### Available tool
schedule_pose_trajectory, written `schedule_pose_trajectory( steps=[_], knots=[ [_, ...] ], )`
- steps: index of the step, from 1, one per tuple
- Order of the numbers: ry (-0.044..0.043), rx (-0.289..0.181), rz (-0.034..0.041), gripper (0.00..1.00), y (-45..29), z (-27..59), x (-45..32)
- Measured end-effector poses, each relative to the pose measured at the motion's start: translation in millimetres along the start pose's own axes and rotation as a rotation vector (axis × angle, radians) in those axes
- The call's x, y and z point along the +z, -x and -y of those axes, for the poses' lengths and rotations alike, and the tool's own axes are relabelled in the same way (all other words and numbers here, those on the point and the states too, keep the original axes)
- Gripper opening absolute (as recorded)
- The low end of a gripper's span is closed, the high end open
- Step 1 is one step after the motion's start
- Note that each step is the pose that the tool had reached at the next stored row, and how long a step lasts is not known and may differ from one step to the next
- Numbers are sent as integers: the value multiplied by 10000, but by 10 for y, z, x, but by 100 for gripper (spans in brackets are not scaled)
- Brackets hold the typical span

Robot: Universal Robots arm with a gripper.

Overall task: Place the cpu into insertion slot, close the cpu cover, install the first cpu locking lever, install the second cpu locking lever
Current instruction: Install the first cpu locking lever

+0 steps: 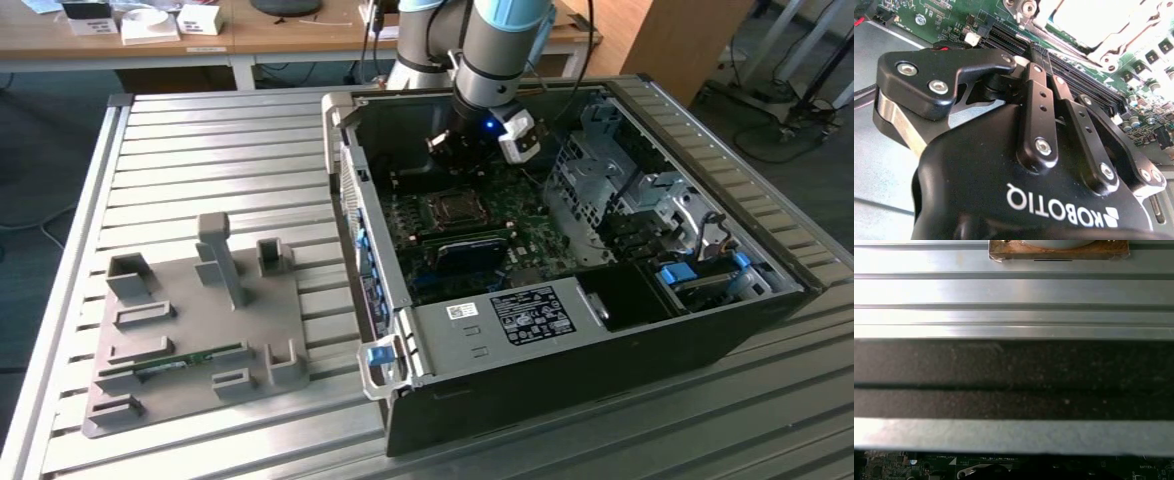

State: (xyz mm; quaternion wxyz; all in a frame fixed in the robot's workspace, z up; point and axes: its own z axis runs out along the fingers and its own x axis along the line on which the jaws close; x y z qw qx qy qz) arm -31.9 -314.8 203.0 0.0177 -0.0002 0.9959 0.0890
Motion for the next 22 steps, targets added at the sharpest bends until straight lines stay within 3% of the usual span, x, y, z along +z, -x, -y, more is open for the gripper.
schedule_pose_trajectory(
  steps=[12,22],
  knots=[
    [-15,73,14,10,-2,0,1],
    [-224,68,14,10,-2,1,10]
  ],
)
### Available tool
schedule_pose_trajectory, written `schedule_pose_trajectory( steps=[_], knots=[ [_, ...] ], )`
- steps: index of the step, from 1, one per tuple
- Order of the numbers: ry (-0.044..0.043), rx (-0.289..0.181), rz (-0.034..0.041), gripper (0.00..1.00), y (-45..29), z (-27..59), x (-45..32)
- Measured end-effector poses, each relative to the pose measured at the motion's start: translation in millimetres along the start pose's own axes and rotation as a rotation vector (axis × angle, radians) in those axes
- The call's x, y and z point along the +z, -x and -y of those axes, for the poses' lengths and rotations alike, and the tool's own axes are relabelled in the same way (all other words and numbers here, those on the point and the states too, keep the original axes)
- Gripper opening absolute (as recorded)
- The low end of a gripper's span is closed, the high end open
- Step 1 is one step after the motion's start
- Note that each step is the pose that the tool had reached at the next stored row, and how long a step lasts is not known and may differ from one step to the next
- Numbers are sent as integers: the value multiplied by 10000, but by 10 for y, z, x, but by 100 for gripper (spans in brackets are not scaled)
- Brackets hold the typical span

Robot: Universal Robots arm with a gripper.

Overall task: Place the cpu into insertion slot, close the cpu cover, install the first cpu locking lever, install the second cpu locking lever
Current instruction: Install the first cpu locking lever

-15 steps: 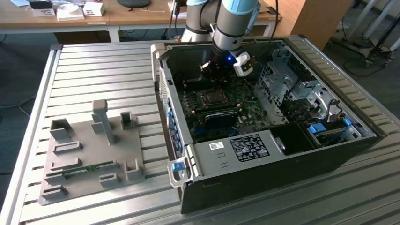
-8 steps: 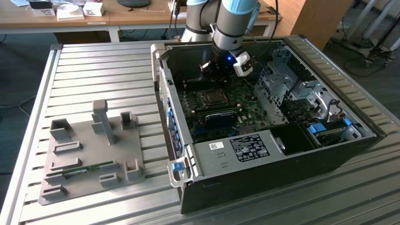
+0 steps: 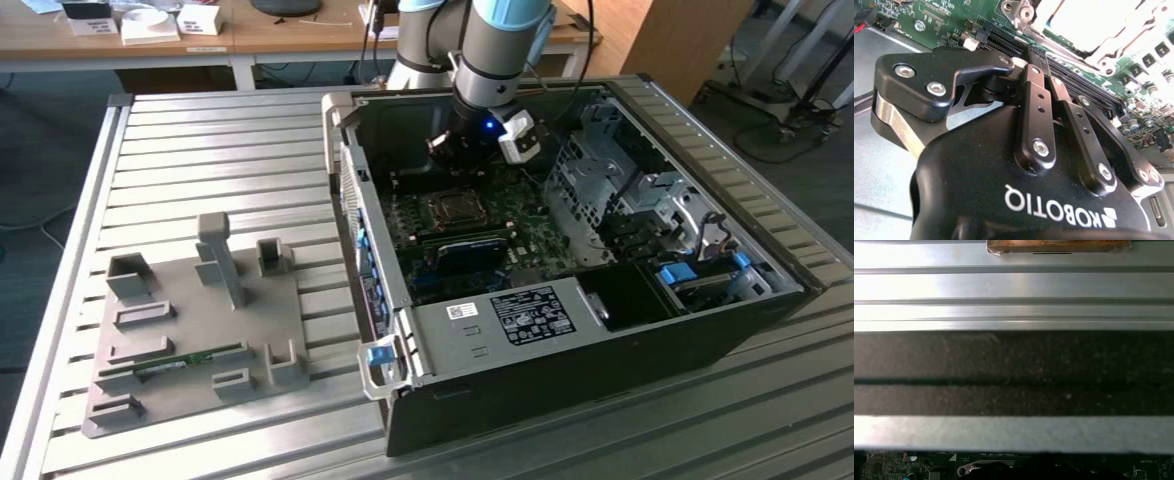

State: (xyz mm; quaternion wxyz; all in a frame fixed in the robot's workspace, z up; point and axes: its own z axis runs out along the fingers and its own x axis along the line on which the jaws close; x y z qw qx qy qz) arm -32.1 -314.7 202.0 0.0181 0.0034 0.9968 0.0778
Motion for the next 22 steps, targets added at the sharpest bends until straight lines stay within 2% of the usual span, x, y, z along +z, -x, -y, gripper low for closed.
schedule_pose_trajectory(
  steps=[3,6,22],
  knots=[
    [-62,-2,-1,10,0,1,3],
    [-85,-3,0,10,-1,2,12],
    [-92,41,9,10,-1,-23,22]
  ],
)
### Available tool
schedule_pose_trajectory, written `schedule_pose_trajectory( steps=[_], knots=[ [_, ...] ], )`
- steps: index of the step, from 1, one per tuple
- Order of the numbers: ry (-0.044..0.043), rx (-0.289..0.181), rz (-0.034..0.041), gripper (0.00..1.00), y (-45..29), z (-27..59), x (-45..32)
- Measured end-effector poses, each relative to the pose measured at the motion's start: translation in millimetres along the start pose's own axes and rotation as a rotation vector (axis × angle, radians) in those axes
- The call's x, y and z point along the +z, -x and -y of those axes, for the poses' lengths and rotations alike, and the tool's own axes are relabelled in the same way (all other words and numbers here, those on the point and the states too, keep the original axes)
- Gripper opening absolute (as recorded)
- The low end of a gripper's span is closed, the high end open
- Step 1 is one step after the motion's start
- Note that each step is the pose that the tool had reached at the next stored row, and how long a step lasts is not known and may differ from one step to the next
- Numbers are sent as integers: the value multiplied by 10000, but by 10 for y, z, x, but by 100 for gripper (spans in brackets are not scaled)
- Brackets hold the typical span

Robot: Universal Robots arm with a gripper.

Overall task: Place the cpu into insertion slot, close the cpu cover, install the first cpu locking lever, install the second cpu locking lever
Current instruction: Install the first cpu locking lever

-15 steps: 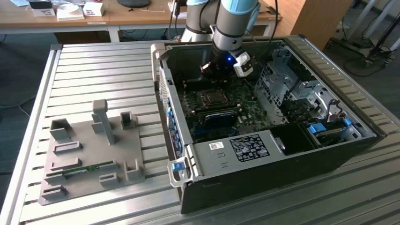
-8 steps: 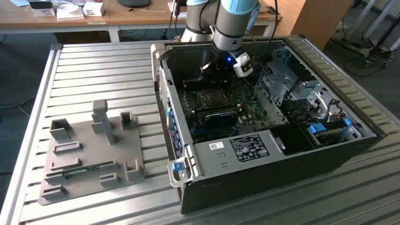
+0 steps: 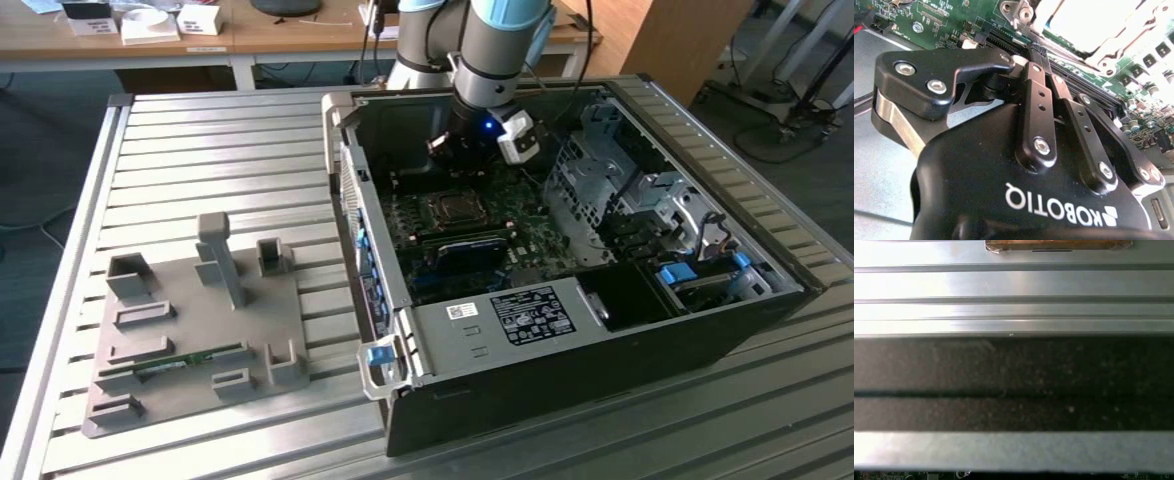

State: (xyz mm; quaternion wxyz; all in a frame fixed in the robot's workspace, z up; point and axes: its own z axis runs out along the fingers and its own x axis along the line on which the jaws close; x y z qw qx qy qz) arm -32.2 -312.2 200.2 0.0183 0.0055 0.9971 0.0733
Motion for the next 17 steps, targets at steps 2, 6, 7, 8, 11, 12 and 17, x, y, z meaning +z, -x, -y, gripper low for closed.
schedule_pose_trajectory(
  steps=[2,6,7,8,11,12,17],
  knots=[
    [-1,11,1,10,0,-8,-3],
    [1,22,4,10,1,-15,-35],
    [0,23,4,10,1,-16,-44],
    [0,24,4,10,2,-17,-49],
    [2,29,6,10,2,-18,-53],
    [1,37,7,10,2,-18,-53],
    [-10,281,41,10,2,-17,-53]
  ],
)
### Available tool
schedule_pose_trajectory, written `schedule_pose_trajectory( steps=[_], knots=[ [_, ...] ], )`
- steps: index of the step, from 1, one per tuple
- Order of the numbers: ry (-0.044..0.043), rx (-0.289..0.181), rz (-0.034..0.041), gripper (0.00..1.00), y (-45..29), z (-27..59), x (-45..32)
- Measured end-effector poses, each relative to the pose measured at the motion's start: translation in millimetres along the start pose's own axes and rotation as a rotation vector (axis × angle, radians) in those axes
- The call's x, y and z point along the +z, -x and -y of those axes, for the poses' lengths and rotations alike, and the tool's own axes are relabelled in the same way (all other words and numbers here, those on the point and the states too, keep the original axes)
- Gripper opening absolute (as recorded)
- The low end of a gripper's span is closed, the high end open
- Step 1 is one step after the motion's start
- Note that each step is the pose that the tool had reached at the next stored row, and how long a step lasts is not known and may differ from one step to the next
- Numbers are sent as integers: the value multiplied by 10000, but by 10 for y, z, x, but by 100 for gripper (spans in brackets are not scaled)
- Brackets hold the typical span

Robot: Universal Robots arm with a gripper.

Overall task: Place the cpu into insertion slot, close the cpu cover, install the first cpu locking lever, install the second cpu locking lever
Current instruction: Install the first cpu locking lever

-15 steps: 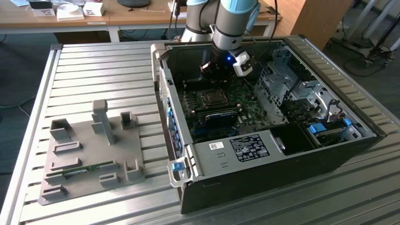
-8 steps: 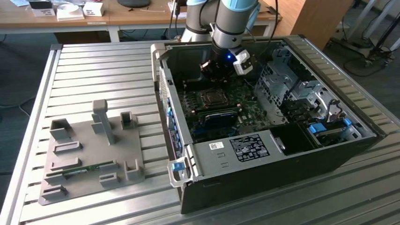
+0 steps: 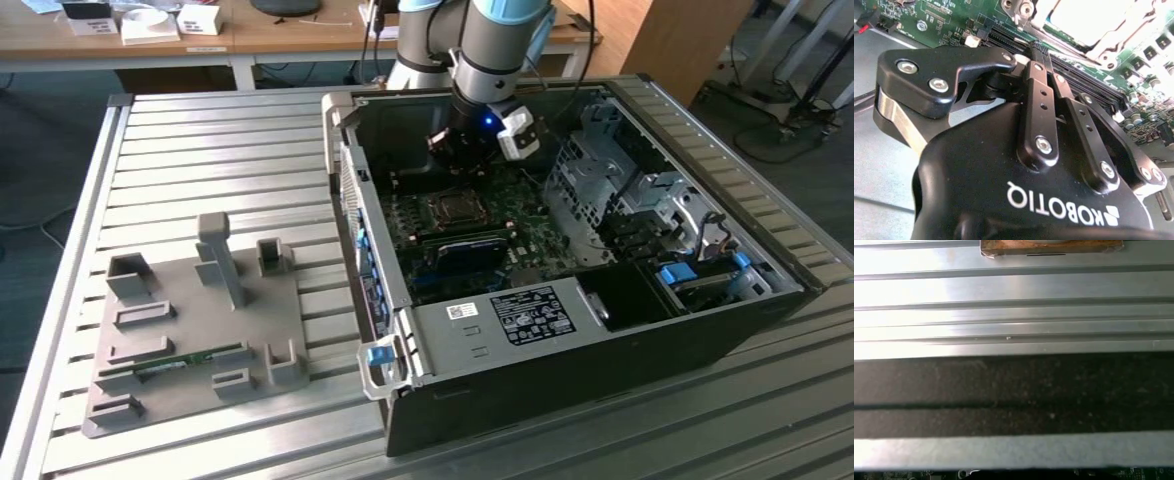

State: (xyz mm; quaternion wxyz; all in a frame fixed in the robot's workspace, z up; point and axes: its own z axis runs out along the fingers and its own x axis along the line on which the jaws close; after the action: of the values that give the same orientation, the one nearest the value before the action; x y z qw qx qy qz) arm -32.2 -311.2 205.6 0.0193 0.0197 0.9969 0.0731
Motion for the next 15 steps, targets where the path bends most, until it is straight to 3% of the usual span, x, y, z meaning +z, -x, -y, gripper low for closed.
schedule_pose_trajectory(
  steps=[15],
  knots=[
    [-2,18,3,10,-14,1,10]
  ],
)
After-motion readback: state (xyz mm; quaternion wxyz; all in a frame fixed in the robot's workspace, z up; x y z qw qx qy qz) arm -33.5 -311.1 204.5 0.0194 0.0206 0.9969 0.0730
